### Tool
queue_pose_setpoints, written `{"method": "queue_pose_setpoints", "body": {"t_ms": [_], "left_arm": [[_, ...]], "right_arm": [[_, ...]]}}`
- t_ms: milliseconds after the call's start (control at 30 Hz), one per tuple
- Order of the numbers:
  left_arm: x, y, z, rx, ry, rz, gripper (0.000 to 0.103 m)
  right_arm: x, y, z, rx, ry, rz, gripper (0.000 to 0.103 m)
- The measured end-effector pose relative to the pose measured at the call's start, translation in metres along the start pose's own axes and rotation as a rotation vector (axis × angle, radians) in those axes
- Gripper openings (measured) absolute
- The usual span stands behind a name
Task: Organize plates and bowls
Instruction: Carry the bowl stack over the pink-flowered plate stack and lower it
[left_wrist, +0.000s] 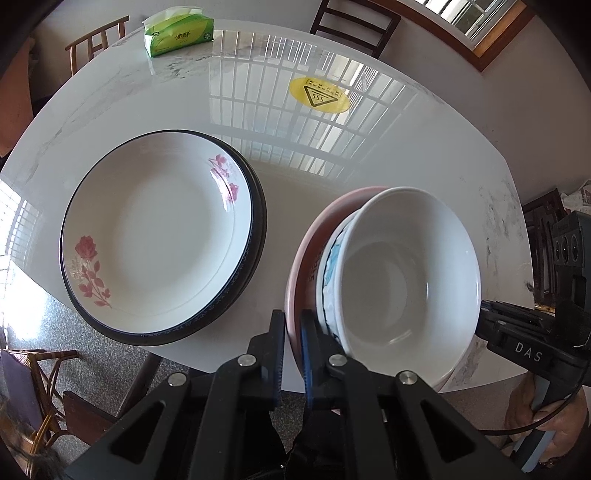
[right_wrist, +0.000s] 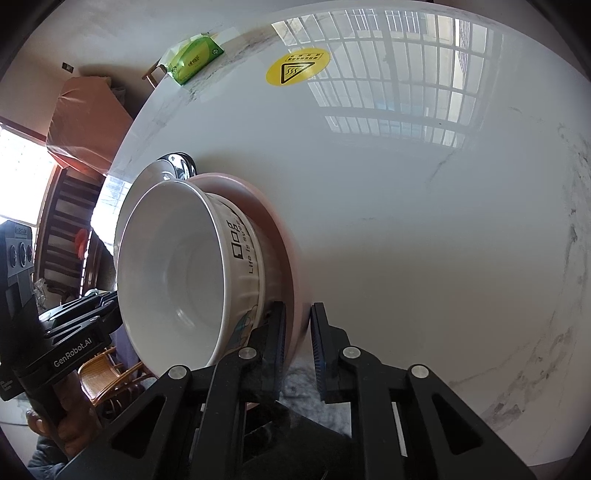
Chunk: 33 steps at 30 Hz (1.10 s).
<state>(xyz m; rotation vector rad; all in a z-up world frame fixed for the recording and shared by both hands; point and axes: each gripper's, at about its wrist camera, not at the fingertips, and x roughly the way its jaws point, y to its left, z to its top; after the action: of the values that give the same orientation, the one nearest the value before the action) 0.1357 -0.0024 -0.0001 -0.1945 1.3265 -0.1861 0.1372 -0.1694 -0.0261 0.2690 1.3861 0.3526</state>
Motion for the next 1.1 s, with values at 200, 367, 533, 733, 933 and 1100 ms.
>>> {"method": "queue_pose_setpoints", "body": {"t_ms": [200,367,533,733,933,1100], "left_arm": [[-0.012,0.003,-0.002,0.006,-0.036,0.01,0.008],[-0.022,0.012,-0.002,-0.004,-0.06,0.01,0.008],[-0.031,0.024,-0.003,-0.018,-0.075,0.016,0.008],[-0.046,0.045,-0.002,-0.048,-0.104,0.024,0.008],[-0.056,0.067,0.002,-0.08,-0.121,0.032,0.008],[-0.067,0.086,0.005,-0.11,-0.136,0.035,0.008]], "right_arm": [[-0.006,-0.001,0.001,0.005,-0.013,0.021,0.015],[-0.011,0.007,0.005,-0.002,-0.028,0.029,0.015],[-0.012,0.017,0.008,-0.013,-0.029,0.041,0.016],[-0.01,0.036,0.015,-0.032,-0.028,0.055,0.016],[-0.008,0.062,0.022,-0.07,-0.028,0.064,0.016],[-0.005,0.081,0.031,-0.093,-0.026,0.072,0.016]]}}
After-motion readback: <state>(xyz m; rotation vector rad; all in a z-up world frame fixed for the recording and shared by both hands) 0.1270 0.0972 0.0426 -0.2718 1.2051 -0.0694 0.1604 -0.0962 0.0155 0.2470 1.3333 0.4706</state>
